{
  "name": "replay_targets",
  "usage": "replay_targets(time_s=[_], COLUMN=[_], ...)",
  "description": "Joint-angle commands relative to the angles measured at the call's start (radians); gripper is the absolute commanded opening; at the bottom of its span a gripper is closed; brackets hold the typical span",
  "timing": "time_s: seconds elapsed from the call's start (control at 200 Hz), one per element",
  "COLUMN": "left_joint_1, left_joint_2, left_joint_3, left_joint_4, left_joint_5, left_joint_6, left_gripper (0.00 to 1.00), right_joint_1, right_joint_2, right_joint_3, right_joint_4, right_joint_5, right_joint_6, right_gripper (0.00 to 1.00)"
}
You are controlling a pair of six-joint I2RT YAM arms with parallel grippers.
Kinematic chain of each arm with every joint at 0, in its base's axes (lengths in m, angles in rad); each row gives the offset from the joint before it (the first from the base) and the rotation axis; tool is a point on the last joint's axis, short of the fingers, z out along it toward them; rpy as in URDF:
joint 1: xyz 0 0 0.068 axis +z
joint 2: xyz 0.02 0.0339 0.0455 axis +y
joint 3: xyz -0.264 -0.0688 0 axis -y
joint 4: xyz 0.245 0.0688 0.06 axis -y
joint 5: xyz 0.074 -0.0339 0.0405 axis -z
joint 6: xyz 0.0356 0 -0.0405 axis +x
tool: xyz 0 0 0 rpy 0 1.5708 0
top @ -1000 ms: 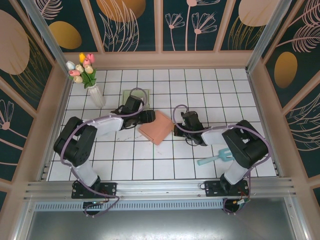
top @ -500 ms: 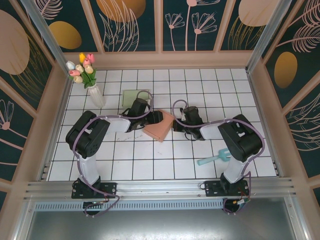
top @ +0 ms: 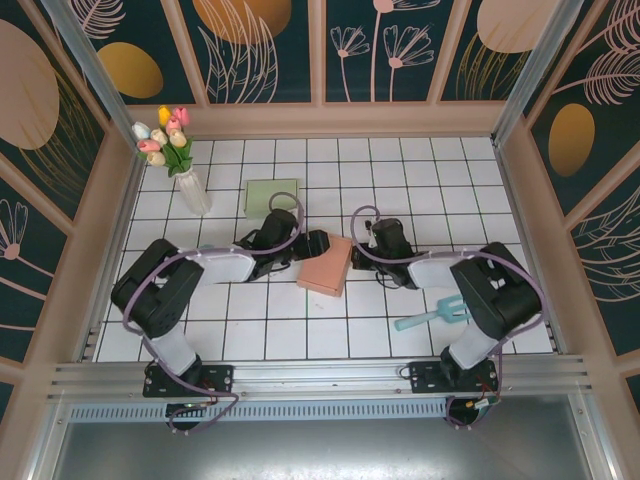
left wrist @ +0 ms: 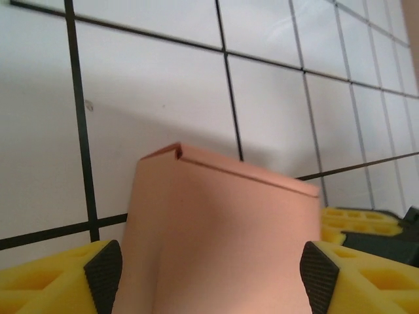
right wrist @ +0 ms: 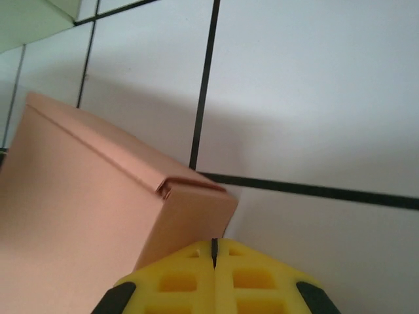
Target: Fold the paper box
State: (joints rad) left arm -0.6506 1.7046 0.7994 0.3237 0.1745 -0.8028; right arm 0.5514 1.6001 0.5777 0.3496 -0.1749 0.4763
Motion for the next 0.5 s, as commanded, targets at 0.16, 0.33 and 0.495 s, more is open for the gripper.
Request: replay_targets(time_s=[0.16,0.33,0.495], left_joint_1=[0.020,0.009,-0.030], left_joint_2=[-0.180,-0.279,-0.332], left_joint_3=[-0.167,-0.320,-0.385], left_joint_4=[0.026,0.094,0.154], left_joint_5=[-0.020,-0.011,-0.002], left_joint_6=[-0.018,-0.021,-0.050], left_gripper=[0.75,0.74,0.73], right_joint_1=[0.029,0.104,0.223], right_joint_2=[-0.251,-0.387,-0.429], right_joint_3=[-0.192,-0.310,-0.361], right_joint_4=[-0.001,0.021,0.061], right_joint_5=[-0.004,0.034,0.097], right_joint_6=[0.032,0.076,0.129], right_gripper=[0.00,0.00,0.00])
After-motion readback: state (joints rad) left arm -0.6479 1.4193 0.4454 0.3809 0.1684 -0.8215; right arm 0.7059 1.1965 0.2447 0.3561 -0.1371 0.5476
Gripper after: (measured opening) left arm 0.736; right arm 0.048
